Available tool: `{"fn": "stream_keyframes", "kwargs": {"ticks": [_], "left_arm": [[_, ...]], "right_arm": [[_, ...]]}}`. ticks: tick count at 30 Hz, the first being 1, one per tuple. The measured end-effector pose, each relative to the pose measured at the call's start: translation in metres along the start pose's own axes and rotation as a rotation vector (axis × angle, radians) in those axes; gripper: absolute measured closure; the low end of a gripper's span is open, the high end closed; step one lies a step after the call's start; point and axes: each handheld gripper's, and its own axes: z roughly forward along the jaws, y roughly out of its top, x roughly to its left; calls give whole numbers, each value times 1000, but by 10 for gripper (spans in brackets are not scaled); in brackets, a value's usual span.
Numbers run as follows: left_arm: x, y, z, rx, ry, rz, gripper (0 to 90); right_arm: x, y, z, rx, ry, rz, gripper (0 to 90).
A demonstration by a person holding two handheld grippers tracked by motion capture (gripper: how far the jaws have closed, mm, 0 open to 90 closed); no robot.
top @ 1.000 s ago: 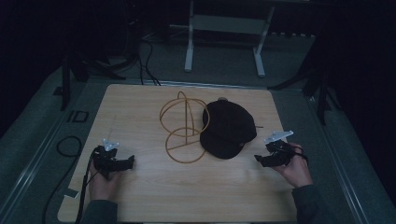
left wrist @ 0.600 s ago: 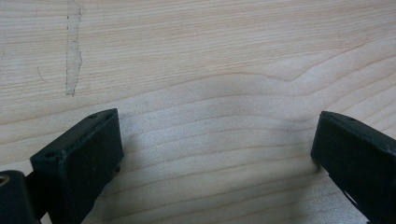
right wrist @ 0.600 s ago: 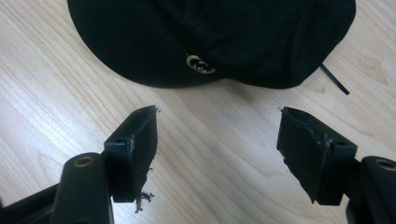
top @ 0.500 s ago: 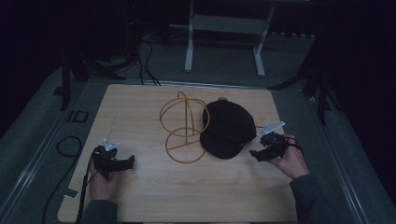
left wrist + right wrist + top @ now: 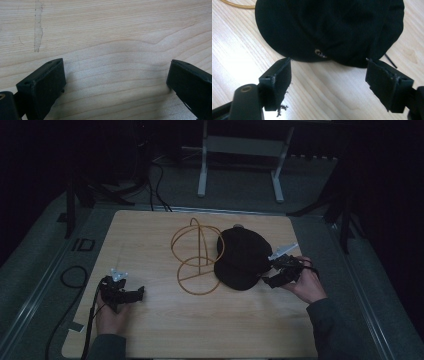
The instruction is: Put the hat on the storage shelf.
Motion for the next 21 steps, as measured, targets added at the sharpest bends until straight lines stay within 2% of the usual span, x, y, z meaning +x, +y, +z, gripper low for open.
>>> {"fn": "stream_keyframes", "kwargs": {"ticks": [12,21], "left_arm": [[0,0,0,1,-1,0,19],[-1,0,0,0,-2,0,19]], "right_arm": [[5,27,9,3,8,-34,135],[5,49,15,0,-3,-37,106]]}}
